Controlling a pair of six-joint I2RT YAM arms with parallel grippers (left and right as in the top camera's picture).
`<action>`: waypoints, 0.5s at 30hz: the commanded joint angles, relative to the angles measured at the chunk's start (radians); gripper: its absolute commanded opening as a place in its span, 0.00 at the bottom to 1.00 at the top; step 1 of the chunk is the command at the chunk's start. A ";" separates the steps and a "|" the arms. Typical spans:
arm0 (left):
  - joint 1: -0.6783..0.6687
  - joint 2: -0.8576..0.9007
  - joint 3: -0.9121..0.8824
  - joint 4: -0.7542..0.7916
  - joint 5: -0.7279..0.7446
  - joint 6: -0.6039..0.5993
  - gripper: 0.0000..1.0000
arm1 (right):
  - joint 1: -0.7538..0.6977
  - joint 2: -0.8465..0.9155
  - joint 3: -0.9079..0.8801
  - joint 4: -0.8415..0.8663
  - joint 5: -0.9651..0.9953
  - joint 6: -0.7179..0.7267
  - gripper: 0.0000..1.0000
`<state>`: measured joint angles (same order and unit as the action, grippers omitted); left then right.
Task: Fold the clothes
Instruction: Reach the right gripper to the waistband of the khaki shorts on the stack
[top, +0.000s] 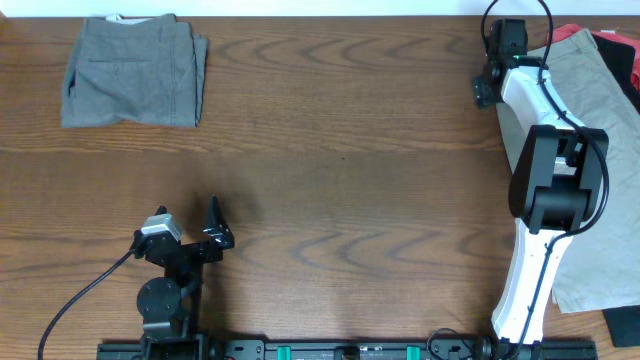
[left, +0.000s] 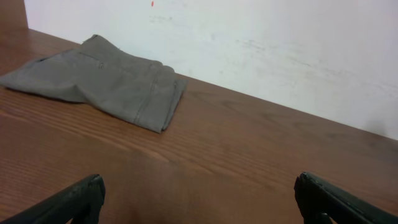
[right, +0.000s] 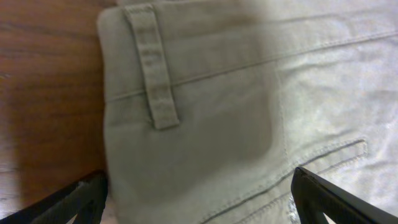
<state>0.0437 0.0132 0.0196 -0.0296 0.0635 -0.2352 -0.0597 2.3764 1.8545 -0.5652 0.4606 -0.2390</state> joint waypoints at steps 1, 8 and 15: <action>-0.002 -0.002 -0.015 -0.036 0.003 0.002 0.98 | 0.000 0.033 0.017 0.004 -0.039 -0.001 0.91; -0.002 -0.002 -0.015 -0.036 0.003 0.002 0.98 | -0.048 0.045 0.015 0.003 -0.039 -0.001 0.65; -0.002 -0.002 -0.015 -0.036 0.003 0.002 0.98 | -0.086 0.054 0.015 -0.032 -0.076 0.051 0.23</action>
<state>0.0437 0.0132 0.0196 -0.0296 0.0635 -0.2352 -0.1226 2.3959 1.8633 -0.5838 0.3775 -0.2207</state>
